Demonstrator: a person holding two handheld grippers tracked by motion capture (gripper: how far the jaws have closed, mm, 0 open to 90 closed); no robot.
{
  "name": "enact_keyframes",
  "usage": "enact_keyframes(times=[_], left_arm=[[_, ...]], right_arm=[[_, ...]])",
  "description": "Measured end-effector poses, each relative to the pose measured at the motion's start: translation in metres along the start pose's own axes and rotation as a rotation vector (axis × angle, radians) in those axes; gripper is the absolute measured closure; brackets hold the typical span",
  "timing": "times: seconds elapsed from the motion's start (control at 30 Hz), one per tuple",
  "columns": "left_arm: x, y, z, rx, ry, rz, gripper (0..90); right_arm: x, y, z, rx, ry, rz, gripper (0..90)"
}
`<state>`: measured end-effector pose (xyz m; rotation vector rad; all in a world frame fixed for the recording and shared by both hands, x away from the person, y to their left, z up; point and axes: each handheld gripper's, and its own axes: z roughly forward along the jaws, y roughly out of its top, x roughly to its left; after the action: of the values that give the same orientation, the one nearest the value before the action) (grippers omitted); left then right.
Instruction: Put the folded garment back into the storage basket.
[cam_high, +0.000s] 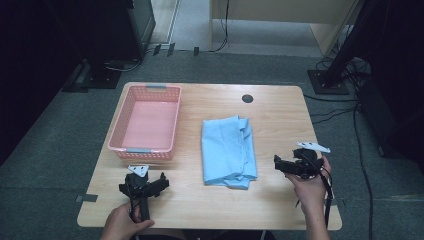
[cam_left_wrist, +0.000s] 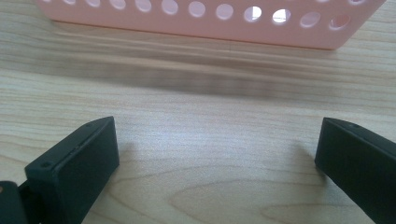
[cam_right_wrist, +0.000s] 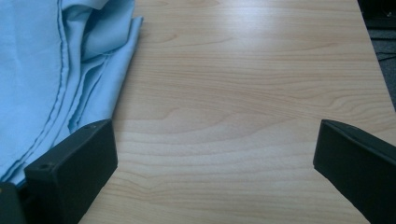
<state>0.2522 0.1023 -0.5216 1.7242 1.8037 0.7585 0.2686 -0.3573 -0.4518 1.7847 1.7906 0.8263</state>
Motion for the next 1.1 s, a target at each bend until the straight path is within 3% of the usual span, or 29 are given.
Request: enact_keyframes(times=[0.6,1.1], left_arm=[[0.0,0.0,0.0,-0.002,0.0,-0.002,0.0],[0.0,0.0,0.0,-0.002,0.0,-0.002,0.0]], right_arm=[[0.04,0.028,0.019,0.006,0.062,-0.037,0.0],[0.063,0.043,0.039,0.039,0.131,-0.017,0.0]])
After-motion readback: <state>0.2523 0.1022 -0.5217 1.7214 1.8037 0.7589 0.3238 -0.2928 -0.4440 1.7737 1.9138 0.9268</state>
